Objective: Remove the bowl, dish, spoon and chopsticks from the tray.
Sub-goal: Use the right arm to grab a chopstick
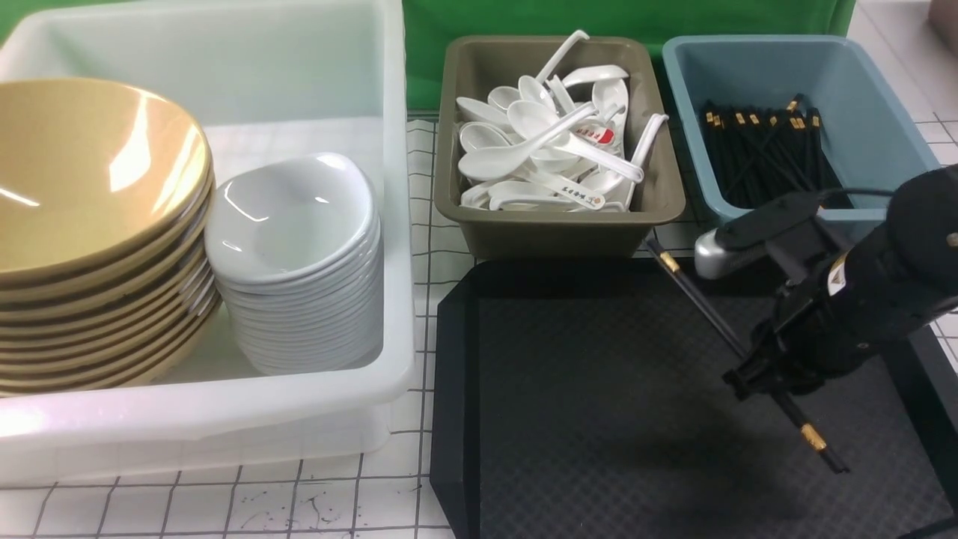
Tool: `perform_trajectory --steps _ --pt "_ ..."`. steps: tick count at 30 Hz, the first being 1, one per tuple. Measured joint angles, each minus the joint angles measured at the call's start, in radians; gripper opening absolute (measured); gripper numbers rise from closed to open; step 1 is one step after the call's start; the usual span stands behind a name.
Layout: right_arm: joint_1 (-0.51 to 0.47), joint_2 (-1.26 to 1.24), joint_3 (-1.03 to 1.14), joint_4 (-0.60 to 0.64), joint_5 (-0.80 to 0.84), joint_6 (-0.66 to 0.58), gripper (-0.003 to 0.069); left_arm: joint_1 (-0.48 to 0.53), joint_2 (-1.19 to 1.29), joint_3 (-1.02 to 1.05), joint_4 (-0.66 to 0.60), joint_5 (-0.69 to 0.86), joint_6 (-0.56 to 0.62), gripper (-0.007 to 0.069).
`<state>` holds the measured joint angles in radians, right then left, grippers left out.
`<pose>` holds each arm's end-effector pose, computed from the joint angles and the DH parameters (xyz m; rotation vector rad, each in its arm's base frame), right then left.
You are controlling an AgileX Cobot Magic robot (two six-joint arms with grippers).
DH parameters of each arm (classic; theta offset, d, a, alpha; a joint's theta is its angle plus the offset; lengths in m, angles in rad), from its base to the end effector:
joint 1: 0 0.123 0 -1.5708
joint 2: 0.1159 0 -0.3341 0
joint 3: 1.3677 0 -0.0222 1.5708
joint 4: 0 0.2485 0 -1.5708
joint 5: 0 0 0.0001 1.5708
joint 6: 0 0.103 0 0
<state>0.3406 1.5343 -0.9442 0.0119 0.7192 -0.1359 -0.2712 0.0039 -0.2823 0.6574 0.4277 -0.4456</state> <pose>0.2731 0.0976 0.2589 -0.6493 2.7185 0.0634 -0.0007 0.0273 0.2743 0.1371 1.5472 0.1162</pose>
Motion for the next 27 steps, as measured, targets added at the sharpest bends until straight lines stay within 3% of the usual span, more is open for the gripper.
perform_trajectory --steps 6,18,22,27 --pt "0.0 0.001 0.0 0.001 0.009 -0.007 0.0041 0.0 0.0 0.0 0.004 0.0 0.0 -0.0013" --pt "0.0 0.021 0.0 0.015 0.019 -0.015 0.0045 0.0 0.0 0.0 0.004 -0.001 0.0 -0.0013" --pt "0.018 0.061 0.0 0.101 -0.029 0.0 0.0115 0.0 0.0 0.0 0.004 -0.001 0.0 -0.0013" --pt "0.069 0.152 -0.022 0.132 -0.126 0.002 0.0294 -0.001 0.0 0.0 0.004 -0.001 0.0 -0.0013"
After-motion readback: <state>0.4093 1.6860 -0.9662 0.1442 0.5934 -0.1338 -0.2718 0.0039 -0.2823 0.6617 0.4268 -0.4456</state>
